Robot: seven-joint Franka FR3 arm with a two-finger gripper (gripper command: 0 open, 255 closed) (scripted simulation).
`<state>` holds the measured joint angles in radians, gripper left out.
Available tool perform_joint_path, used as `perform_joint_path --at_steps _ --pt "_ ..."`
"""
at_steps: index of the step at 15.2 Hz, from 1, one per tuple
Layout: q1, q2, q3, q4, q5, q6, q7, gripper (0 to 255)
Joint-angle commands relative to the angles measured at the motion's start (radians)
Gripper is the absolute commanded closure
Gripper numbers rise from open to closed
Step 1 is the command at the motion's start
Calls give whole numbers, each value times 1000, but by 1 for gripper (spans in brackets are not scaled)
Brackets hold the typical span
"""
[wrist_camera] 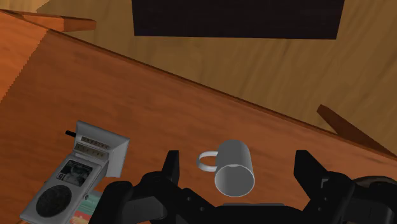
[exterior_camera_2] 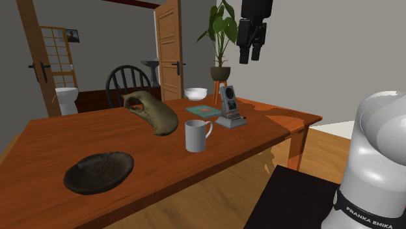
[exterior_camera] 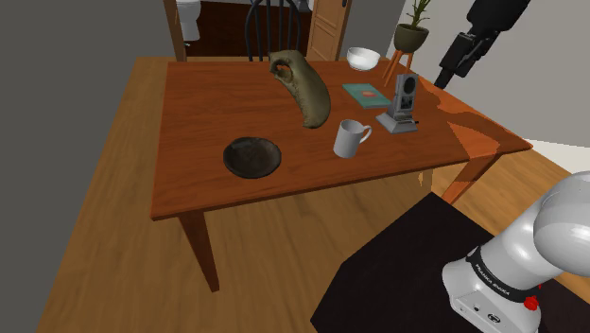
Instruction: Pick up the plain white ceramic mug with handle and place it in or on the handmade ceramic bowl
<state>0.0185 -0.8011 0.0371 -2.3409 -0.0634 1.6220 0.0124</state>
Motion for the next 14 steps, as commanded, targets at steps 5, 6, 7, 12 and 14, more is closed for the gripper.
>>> perform_joint_path --at_steps 5,6,7,12,14 --pt "-2 142 14 9 17 86 34 0" --pt "-3 179 17 15 21 106 42 0" --pt "-3 216 20 21 24 125 50 0" --pt "-5 410 35 71 40 212 89 0" --pt "-5 490 40 99 45 242 103 0"
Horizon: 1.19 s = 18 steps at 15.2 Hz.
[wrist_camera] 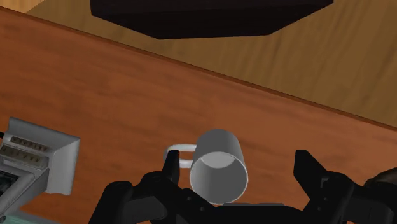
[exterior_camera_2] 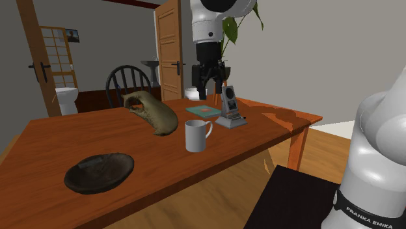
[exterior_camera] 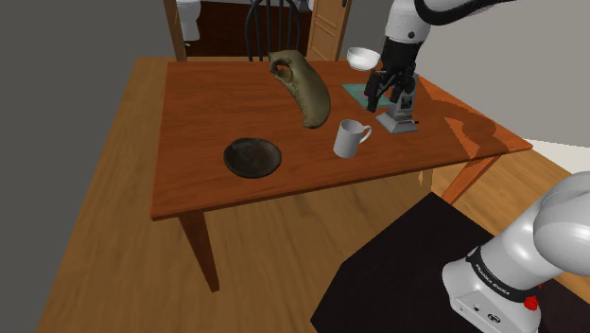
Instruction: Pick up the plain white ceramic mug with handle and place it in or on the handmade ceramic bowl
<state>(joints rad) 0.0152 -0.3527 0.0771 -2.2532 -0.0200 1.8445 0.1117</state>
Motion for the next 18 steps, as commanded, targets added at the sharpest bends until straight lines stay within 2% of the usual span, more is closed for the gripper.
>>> perform_joint_path --at_steps 1,9,18 --pt "-2 82 2 27 3 33 11 0" --pt "2 410 13 192 18 106 61 0" --pt "3 448 13 125 16 208 64 0"
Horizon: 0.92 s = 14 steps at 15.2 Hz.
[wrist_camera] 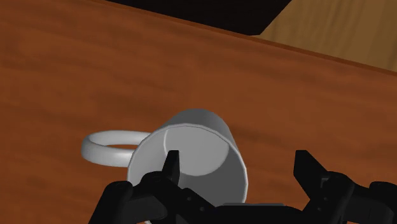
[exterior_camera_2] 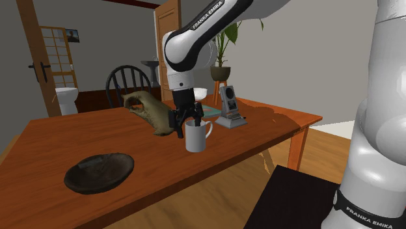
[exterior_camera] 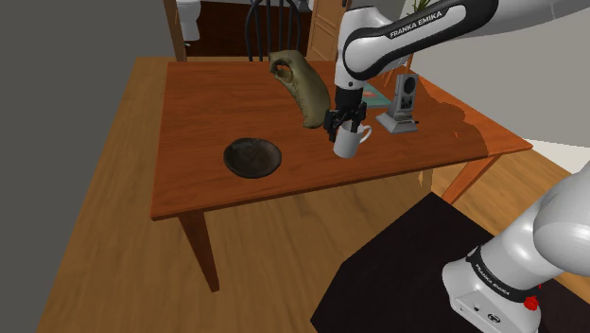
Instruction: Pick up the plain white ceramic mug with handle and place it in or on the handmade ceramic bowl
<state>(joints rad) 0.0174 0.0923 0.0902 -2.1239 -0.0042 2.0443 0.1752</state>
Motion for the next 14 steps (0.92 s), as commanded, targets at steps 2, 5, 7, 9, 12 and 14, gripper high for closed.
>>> perform_joint_path --at_steps 2,5,7,9,12,14 --pt "0 3 0 -5 0 8 1 0" --pt "0 3 0 -5 0 8 1 0" --pt "0 3 0 -5 0 8 1 0" --pt "0 3 0 -5 0 8 1 255" --pt "0 3 0 -5 0 8 1 255" --pt "0 3 0 -5 0 8 1 255"
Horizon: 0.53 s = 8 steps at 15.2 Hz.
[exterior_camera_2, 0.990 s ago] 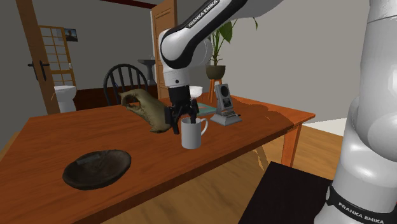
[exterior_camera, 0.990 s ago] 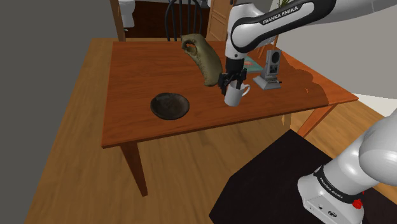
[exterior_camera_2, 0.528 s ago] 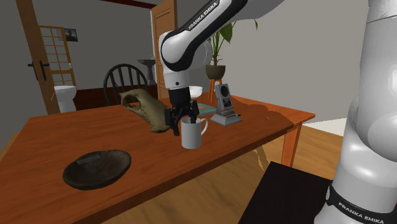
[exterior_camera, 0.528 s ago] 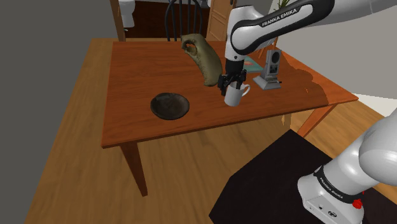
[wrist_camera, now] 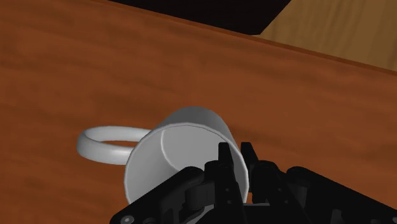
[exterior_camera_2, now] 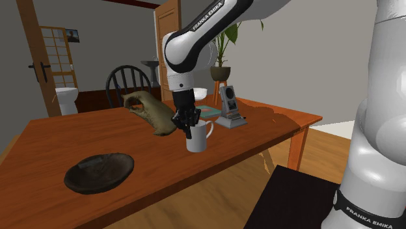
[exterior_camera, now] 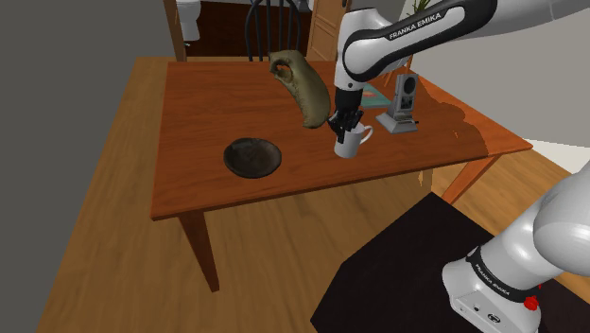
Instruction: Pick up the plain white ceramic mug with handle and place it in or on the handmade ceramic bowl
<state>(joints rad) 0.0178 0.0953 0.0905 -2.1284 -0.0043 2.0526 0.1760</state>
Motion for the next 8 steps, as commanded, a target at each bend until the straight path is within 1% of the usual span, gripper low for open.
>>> perform_joint_path --at_steps 1,3,8 --pt "0 0 0 0 0 0 0 255" --pt "0 0 0 0 0 0 0 255" --pt "-1 -32 0 31 3 -64 -2 255"
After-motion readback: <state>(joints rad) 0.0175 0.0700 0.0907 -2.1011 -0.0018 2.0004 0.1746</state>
